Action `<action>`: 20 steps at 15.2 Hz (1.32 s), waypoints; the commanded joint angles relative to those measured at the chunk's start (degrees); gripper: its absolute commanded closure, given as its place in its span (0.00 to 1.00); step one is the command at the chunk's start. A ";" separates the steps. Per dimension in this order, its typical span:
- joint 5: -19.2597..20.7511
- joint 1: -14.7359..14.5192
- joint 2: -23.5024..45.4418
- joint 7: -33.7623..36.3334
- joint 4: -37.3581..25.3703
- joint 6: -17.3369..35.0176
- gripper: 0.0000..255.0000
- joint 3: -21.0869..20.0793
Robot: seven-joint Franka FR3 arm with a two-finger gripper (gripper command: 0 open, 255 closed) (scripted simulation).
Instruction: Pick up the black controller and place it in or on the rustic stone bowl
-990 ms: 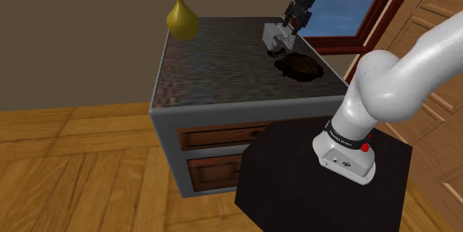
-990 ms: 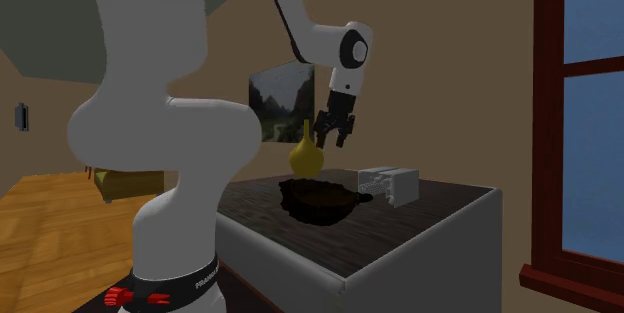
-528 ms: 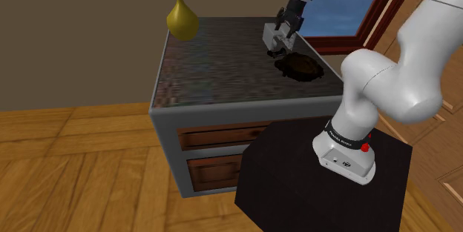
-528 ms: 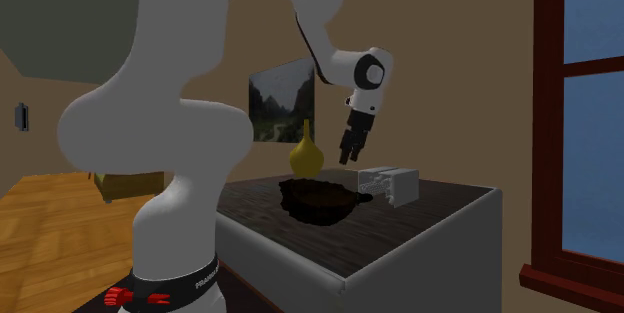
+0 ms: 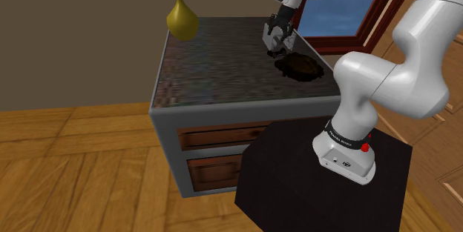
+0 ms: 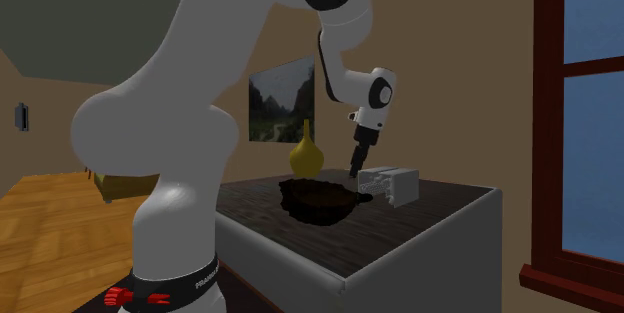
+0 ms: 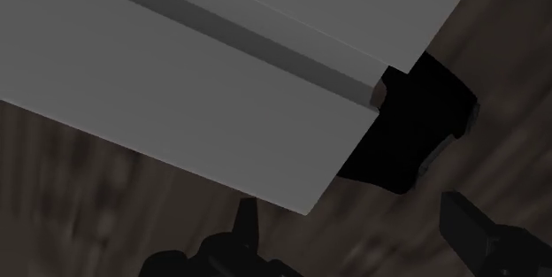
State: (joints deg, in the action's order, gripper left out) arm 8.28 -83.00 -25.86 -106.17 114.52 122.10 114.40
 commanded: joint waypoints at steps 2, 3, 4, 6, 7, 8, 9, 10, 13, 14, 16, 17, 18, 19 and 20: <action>1.25 -1.47 -1.24 0.69 0.93 1.95 0.00 1.34; 1.85 -2.19 -1.84 1.09 1.45 3.00 0.00 2.01; 1.85 -2.19 -1.84 1.09 1.45 3.00 0.00 2.01; 1.85 -2.19 -1.84 1.09 1.45 3.00 0.00 2.01; 1.85 -2.19 -1.84 1.09 1.45 3.00 0.00 2.01; 1.85 -2.19 -1.84 1.09 1.45 3.00 0.00 2.01; 1.85 -2.19 -1.84 1.09 1.45 3.00 0.00 2.01; 1.84 -2.18 -1.84 1.09 1.44 2.98 0.00 2.01; 1.84 -2.18 -1.84 1.09 1.44 2.98 1.00 2.01; 1.76 -1.99 -1.72 1.00 1.63 3.05 1.00 1.90; 1.37 -1.62 -1.35 0.86 1.42 2.54 1.00 1.43; 1.39 -1.58 -1.35 0.86 1.69 2.79 1.00 1.45; 1.73 -2.07 -1.74 1.05 1.48 2.93 1.00 1.88; 1.54 -1.71 -1.51 0.85 1.53 2.75 1.00 1.64; 1.42 -1.46 -1.34 0.75 1.78 2.84 1.00 1.48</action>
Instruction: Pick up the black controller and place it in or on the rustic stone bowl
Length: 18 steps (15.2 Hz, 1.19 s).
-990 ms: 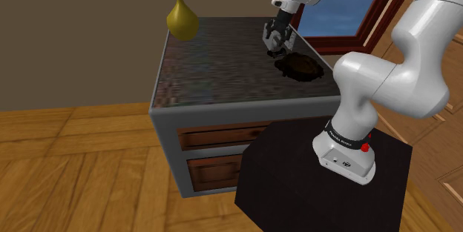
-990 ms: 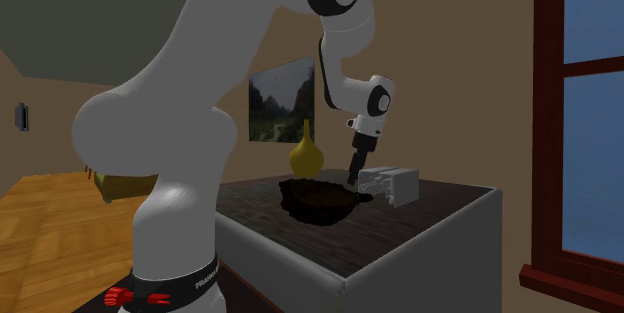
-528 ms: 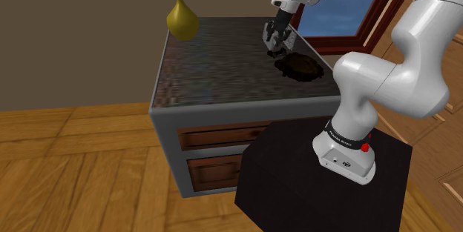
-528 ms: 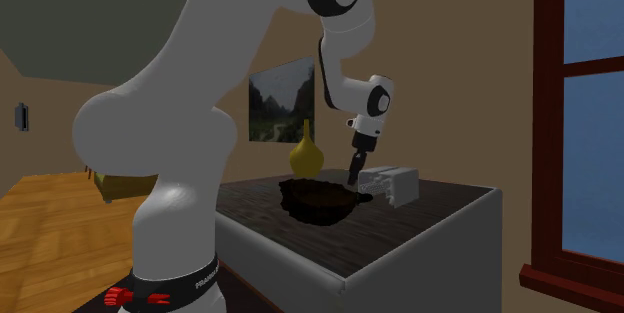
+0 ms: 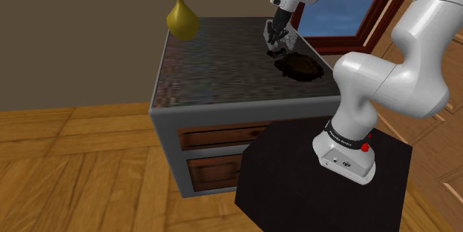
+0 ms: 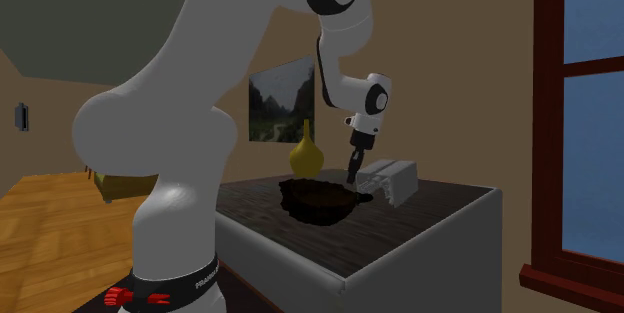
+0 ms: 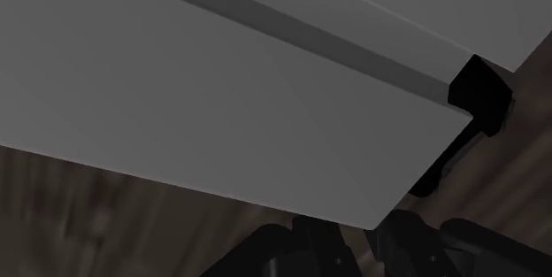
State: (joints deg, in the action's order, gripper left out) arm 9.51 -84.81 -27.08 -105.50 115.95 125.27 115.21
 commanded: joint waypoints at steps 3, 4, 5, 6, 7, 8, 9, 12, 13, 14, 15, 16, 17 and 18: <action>-0.26 0.47 0.29 0.13 -0.47 -1.38 1.00 0.17; -0.69 0.89 0.74 -0.01 -0.73 -2.00 1.00 -0.33; -1.12 1.30 1.19 -0.16 -1.01 -2.61 1.00 -0.83; -1.55 1.72 1.63 -0.30 -1.30 -3.24 1.00 -1.32; -1.13 1.26 1.19 -0.16 -1.10 -2.64 1.00 -0.87; -1.13 1.26 1.19 -0.16 -1.10 -2.64 0.00 -0.87; -1.22 2.82 6.65 4.27 4.46 2.85 0.00 -1.61; 2.02 2.60 21.19 22.38 17.78 15.90 0.00 -1.81; 4.57 1.46 23.29 28.01 19.89 17.70 0.00 -1.18; 6.68 -0.05 21.94 29.49 19.88 18.15 0.00 0.46; 8.88 -0.82 20.55 31.04 19.84 18.53 0.00 1.39; 11.05 -1.47 19.19 32.55 19.78 18.88 0.00 2.20; 13.03 -2.31 17.94 33.94 19.70 19.23 0.00 3.21; 14.88 -3.22 16.77 35.22 19.60 19.57 0.00 4.30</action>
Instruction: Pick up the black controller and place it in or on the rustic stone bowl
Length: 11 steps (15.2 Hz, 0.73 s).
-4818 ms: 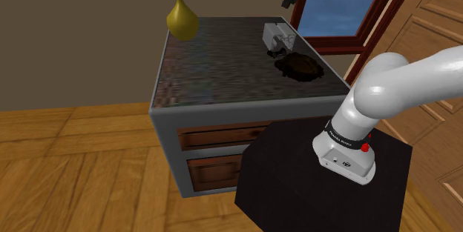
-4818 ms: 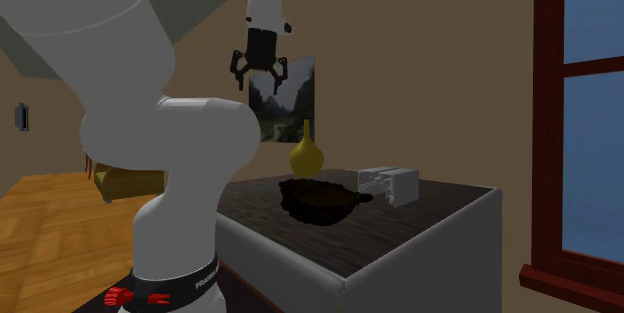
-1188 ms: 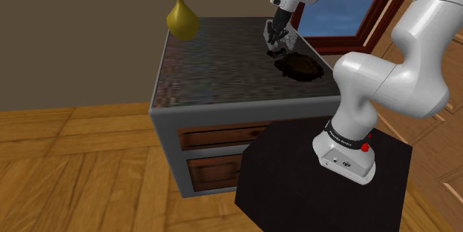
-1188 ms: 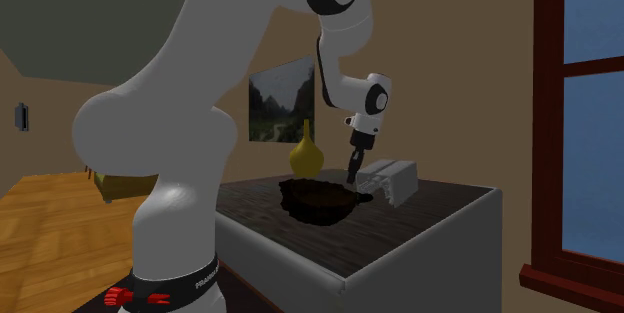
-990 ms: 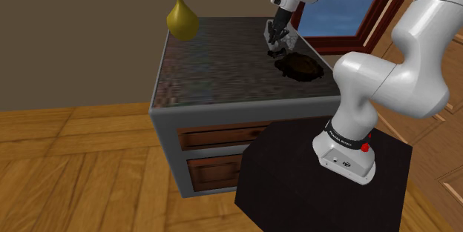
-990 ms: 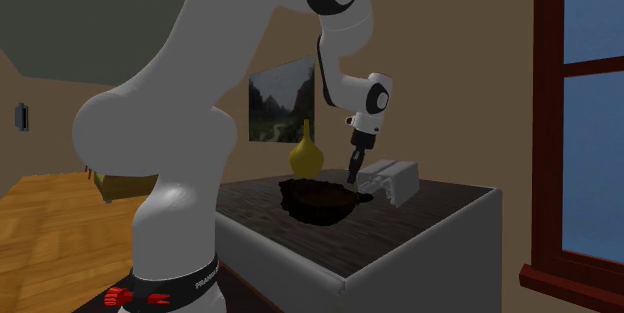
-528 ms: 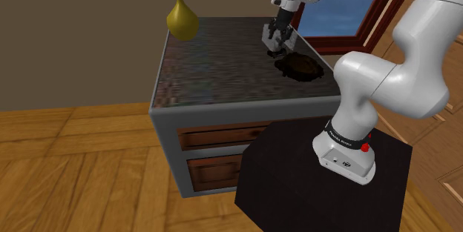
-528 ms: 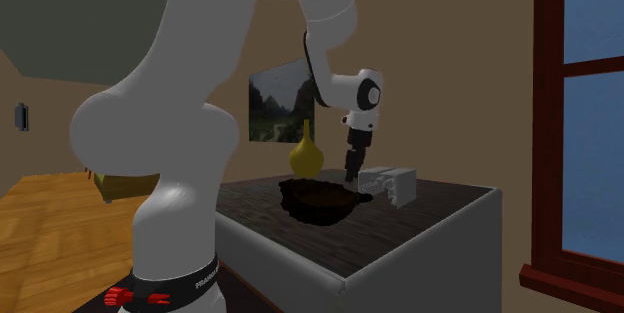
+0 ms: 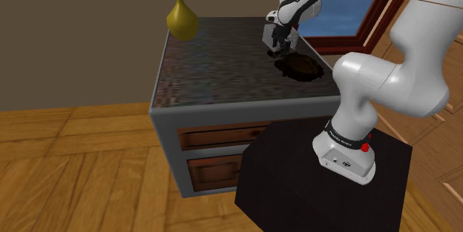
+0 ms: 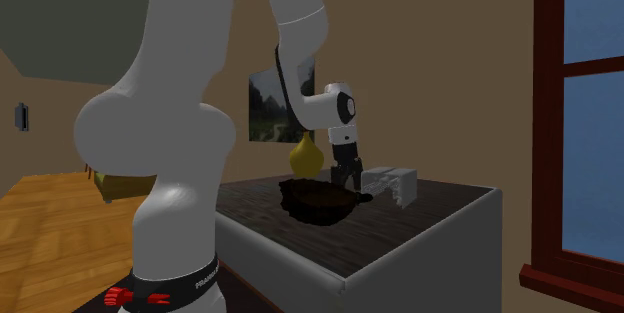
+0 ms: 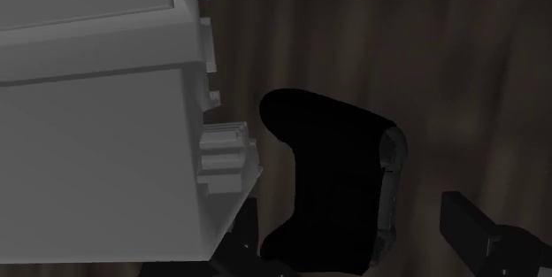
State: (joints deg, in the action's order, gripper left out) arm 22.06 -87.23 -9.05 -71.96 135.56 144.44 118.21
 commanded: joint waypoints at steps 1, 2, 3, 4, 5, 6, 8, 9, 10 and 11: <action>4.11 -1.68 -2.39 2.90 -0.12 0.72 0.00 2.36; 5.78 -2.58 -3.47 4.06 -0.24 1.05 0.00 3.45; 6.70 -3.11 -4.06 4.69 -0.32 1.24 0.00 4.09; 6.67 -3.15 -4.04 4.67 -0.31 1.24 0.00 4.13; 6.68 -3.16 -4.04 4.67 -0.31 1.24 0.00 4.14; 6.67 -3.15 -4.04 4.67 -0.31 1.24 0.00 4.13; 6.67 -3.15 -4.04 4.67 -0.31 1.24 0.00 4.13; 6.68 -3.15 -4.04 4.67 -0.31 1.24 0.00 4.13; 6.68 -3.14 -4.04 4.67 -0.31 1.24 0.00 4.12; 6.68 -3.16 -4.06 4.67 -0.35 1.22 1.00 4.13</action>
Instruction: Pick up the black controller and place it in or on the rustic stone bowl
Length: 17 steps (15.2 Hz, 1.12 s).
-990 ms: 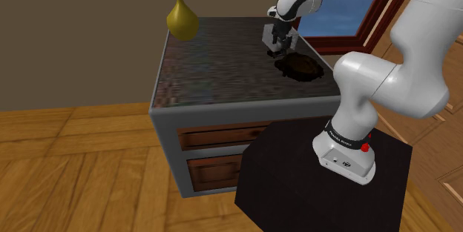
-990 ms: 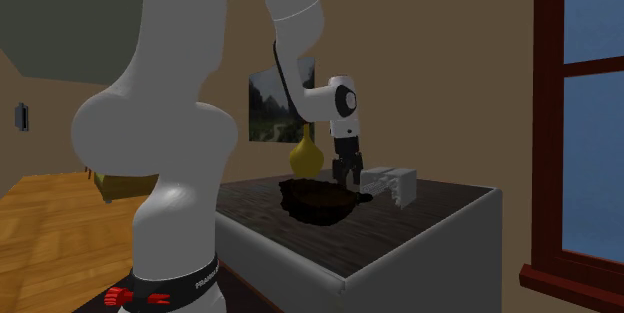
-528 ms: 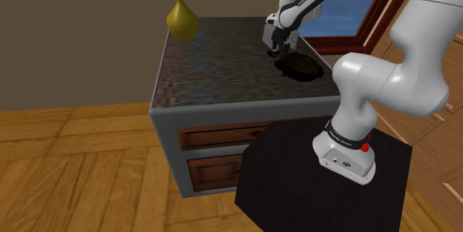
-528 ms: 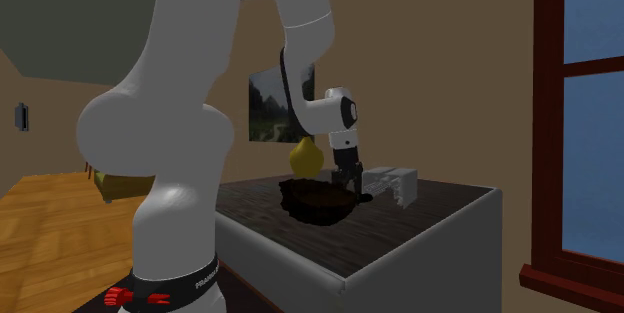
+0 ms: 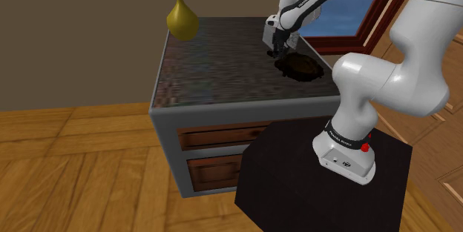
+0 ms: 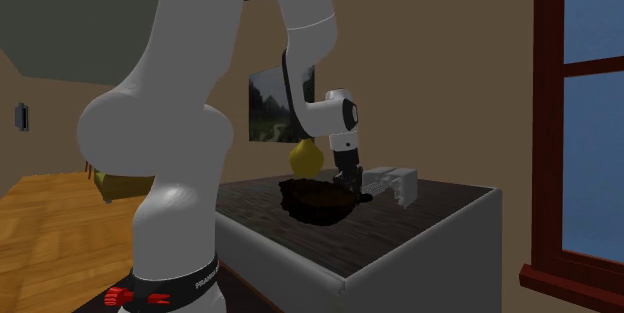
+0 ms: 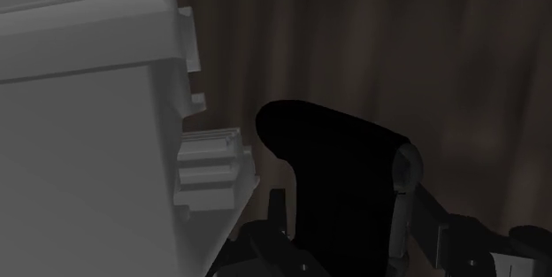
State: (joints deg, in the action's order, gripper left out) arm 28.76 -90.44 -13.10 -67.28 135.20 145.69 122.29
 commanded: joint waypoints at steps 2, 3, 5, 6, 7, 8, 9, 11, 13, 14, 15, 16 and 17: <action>0.05 0.01 -0.05 0.04 0.01 -0.03 1.00 0.10; 0.05 0.02 -0.06 0.03 0.00 -0.03 1.00 0.10; -0.02 0.06 0.00 0.00 0.04 -0.02 1.00 0.05; -0.01 0.05 -0.01 0.00 0.02 -0.03 1.00 0.05; -0.01 0.06 -0.01 -0.01 0.03 -0.02 1.00 0.06; -0.01 0.06 0.00 -0.01 0.04 -0.01 1.00 0.05; -0.02 0.07 0.01 -0.01 0.05 -0.01 1.00 0.05; -3.09 1.78 1.88 -2.24 0.04 -0.80 1.00 -1.97; -6.37 3.50 3.89 -4.62 -0.02 -1.62 1.00 -3.95; -8.10 4.34 4.96 -5.88 -0.08 -2.05 1.00 -4.91; -9.91 5.14 6.08 -7.20 -0.15 -2.48 1.00 -5.82; -11.81 5.88 7.26 -8.58 -0.24 -2.93 1.00 -6.66; -13.77 6.56 8.49 -10.01 -0.35 -3.41 1.00 -7.42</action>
State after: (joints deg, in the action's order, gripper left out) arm 17.21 -84.69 -5.94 -75.71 134.92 142.78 115.81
